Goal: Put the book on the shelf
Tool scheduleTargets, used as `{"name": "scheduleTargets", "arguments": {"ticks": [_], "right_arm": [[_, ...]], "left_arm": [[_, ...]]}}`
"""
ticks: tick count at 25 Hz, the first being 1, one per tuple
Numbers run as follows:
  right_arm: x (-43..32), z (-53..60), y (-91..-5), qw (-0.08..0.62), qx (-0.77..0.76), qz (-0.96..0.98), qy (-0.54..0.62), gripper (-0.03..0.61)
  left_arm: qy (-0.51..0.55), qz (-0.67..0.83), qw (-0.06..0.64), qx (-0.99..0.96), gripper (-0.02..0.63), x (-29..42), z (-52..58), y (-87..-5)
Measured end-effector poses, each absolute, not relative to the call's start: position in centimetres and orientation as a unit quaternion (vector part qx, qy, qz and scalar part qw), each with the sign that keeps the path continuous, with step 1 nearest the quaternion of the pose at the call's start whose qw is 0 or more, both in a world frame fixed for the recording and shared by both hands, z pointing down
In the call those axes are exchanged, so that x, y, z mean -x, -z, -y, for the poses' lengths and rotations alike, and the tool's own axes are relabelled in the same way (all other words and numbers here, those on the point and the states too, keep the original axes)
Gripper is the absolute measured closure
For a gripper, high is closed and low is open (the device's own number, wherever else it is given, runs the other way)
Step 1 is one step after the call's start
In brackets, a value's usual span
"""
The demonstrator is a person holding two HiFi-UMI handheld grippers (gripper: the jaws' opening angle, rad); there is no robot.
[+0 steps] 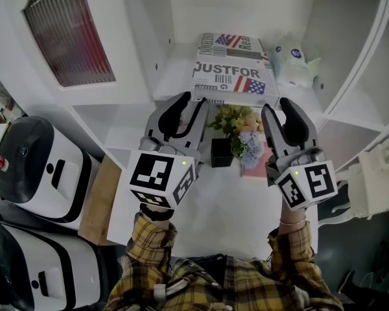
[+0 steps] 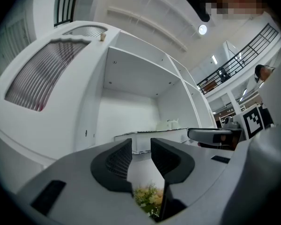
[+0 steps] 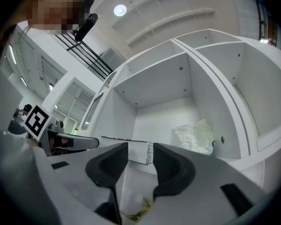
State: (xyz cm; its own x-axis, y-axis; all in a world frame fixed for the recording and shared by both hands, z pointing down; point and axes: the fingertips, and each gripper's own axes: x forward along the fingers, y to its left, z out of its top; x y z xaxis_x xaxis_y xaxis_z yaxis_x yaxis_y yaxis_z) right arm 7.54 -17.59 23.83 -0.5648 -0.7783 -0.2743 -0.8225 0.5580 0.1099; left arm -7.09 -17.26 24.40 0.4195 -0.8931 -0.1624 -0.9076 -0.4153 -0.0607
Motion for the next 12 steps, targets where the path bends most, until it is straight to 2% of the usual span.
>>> {"name": "scheduleTargets", "arguments": {"ticks": [12], "right_arm": [[-6.7,12.6,-24.7,0.099,0.415,-0.899,-0.094,0.415]], "left_arm": [[-0.063,-0.502,0.074,0.859,0.488,5.8,12.8,-24.2]]}}
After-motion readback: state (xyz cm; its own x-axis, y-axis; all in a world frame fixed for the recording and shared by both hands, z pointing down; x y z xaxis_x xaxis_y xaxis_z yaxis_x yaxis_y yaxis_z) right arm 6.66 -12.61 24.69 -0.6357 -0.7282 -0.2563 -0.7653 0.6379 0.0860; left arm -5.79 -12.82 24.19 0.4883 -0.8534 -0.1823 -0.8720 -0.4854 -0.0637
